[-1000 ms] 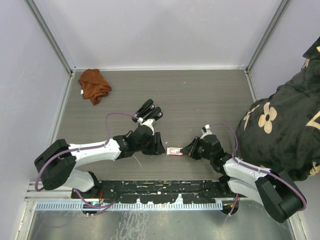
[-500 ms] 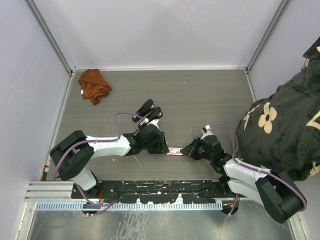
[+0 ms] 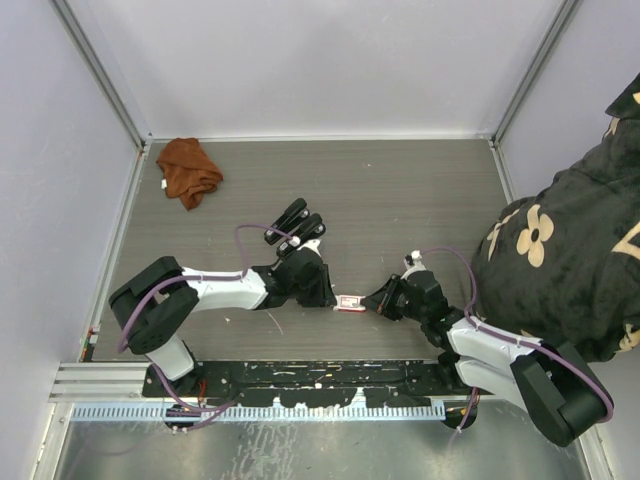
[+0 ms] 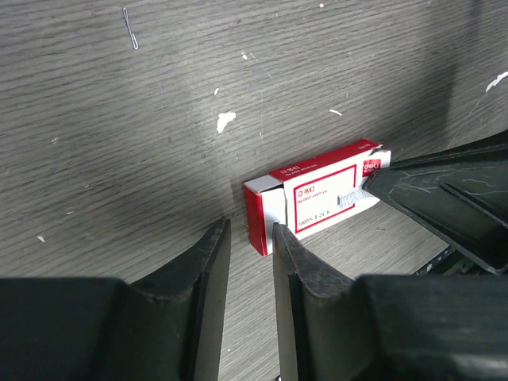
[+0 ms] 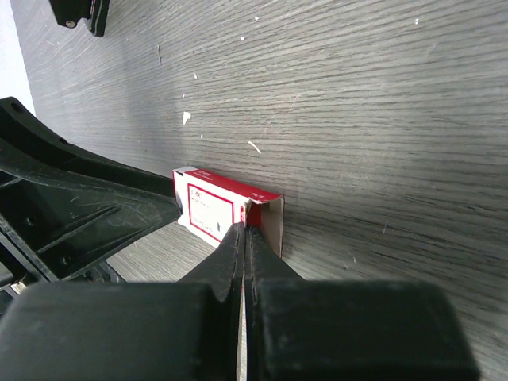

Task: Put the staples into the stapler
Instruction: Open the staple box at the center of the board.

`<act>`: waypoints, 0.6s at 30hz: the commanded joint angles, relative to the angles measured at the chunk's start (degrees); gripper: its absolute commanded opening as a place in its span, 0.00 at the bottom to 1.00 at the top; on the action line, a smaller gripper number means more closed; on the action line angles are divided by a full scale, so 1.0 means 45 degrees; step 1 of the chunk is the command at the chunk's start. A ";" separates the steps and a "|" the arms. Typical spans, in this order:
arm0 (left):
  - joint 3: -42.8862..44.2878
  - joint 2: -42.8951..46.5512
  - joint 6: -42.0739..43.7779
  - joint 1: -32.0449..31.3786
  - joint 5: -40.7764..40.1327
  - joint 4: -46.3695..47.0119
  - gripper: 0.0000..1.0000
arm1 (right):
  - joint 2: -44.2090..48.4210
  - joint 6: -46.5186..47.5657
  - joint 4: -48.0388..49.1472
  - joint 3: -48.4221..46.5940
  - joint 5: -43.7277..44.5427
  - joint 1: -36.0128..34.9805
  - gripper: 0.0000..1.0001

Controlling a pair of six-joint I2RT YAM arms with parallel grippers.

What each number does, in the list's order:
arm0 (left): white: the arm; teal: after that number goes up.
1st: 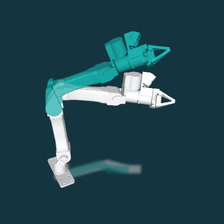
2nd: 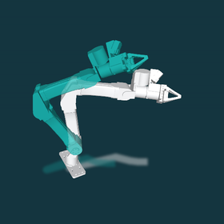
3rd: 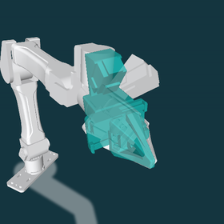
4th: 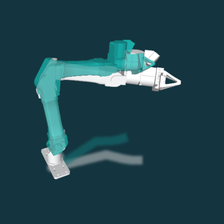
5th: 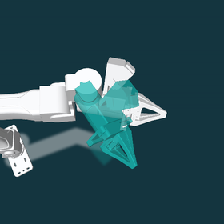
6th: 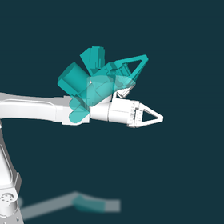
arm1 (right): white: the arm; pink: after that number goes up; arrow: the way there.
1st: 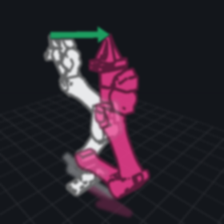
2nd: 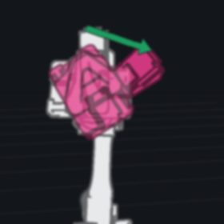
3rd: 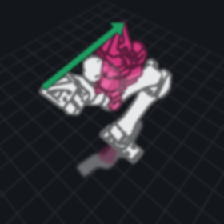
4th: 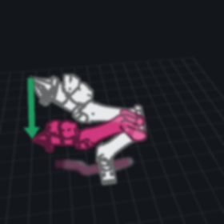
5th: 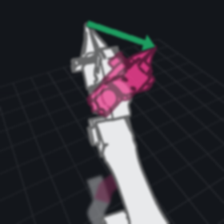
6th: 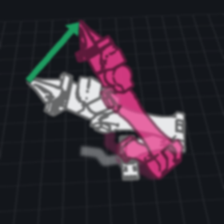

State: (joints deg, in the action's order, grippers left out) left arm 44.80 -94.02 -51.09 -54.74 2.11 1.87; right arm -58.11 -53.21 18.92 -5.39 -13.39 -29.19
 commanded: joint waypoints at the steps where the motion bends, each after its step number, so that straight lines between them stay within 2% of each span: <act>1: 0.0436 -0.0092 0.0332 0.0058 -0.0414 0.0179 0.27 | 0.0105 -0.0068 0.0152 0.0124 0.0335 0.0002 0.01; 12: 0.0456 -0.0497 0.0263 0.0064 -0.0191 0.0532 0.17 | -0.0077 -0.0050 0.0172 0.0065 0.0293 0.0002 0.01; 18: 0.0416 -0.0570 0.0201 0.0154 -0.0146 0.0561 0.04 | -0.0069 -0.0065 0.0152 0.0065 0.0360 0.0002 0.01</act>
State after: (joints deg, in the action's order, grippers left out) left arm 45.74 -95.29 -50.52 -54.61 2.31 3.16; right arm -58.13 -53.58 19.27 -5.23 -13.32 -29.12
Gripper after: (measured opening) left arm 0.083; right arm 0.031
